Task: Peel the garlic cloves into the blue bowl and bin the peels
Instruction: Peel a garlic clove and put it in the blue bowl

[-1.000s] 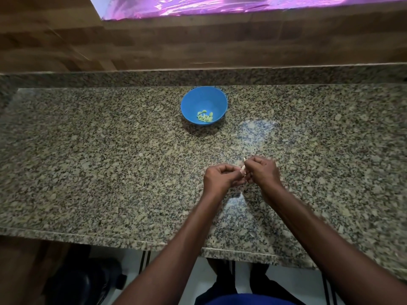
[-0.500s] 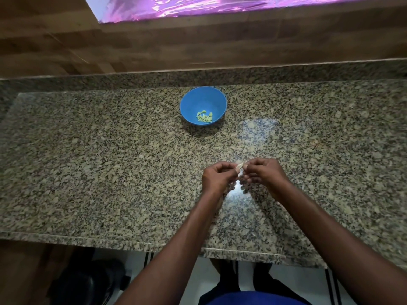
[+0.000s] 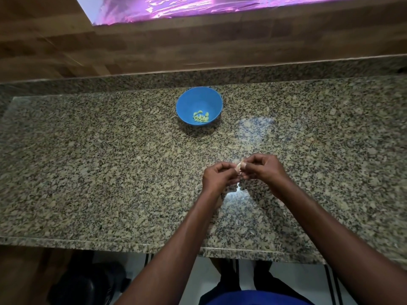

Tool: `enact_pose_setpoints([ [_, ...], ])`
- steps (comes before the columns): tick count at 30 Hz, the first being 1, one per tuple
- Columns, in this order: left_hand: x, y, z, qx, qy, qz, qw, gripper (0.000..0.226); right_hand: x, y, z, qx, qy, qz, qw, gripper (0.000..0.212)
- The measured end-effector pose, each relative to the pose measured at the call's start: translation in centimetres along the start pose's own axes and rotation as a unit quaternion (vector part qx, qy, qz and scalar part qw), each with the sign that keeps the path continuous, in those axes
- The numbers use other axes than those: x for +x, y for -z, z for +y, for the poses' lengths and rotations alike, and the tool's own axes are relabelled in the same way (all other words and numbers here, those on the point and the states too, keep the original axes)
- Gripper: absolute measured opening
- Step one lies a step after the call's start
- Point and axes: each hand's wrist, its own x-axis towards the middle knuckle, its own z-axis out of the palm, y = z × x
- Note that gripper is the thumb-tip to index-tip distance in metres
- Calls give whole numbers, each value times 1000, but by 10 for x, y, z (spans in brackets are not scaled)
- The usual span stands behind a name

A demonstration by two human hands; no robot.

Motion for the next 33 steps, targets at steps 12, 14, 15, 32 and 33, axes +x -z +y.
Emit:
enact_pose_setpoints([
  [12, -3, 4, 3, 37, -51, -38, 997, 18, 7, 0, 1, 2, -37, 7, 999, 16],
  [14, -4, 3, 2, 23, -36, -36, 998, 16, 6, -3, 2, -9, -40, 6, 999, 12],
  [15, -4, 4, 2, 12, -27, -35, 999, 16, 6, -4, 3, -13, -38, 5, 999, 10],
  [32, 1, 1, -8, 36, -37, -23, 998, 13, 9, -17, 3, 31, -105, 66, 992, 10],
  [33, 2, 0, -10, 48, -43, -17, 998, 13, 11, -19, 3, 44, -124, 82, 988, 10],
])
